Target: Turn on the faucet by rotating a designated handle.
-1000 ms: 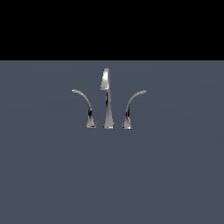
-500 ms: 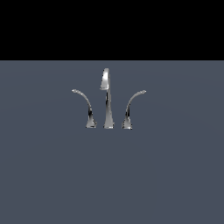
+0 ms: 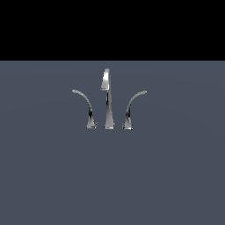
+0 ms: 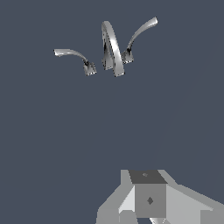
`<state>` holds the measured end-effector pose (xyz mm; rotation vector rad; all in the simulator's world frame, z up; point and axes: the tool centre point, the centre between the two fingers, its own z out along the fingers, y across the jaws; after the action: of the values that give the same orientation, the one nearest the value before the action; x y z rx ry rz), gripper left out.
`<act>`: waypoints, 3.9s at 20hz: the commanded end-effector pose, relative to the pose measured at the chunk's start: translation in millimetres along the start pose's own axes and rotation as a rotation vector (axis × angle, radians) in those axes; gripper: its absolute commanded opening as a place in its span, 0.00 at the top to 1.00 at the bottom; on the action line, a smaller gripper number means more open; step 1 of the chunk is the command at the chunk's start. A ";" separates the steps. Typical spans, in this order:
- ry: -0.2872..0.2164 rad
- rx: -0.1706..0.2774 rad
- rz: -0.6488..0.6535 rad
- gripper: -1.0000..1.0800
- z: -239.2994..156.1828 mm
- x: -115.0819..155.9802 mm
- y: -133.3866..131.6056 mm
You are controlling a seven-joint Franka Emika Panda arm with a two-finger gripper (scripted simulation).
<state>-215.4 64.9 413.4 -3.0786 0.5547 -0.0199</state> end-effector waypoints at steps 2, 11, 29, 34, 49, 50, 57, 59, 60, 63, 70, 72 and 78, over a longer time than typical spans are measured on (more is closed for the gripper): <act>-0.001 0.000 0.072 1.00 14.1 5.6 -17.5; -0.002 0.001 0.252 1.00 49.5 26.4 -59.9; -0.005 0.002 0.586 1.00 114.6 85.1 -125.2; -0.005 0.001 0.671 1.00 131.0 103.6 -137.9; -0.001 -0.008 0.939 1.00 183.9 168.4 -165.2; -0.001 -0.009 0.960 1.00 188.1 173.8 -166.5; 0.002 -0.016 1.107 1.00 216.8 212.4 -172.2; 0.003 -0.017 1.144 1.00 223.9 222.2 -172.7; 0.003 -0.018 1.161 1.00 227.1 226.8 -172.8; 0.003 -0.019 1.207 1.00 235.5 239.2 -172.7; 0.003 -0.021 1.273 1.00 247.1 257.1 -171.5; 0.002 -0.021 1.280 1.00 248.1 259.0 -171.3; 0.001 -0.020 1.280 1.00 247.6 259.1 -171.3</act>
<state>92.5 141.3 178.5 -2.1466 2.2813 -0.0102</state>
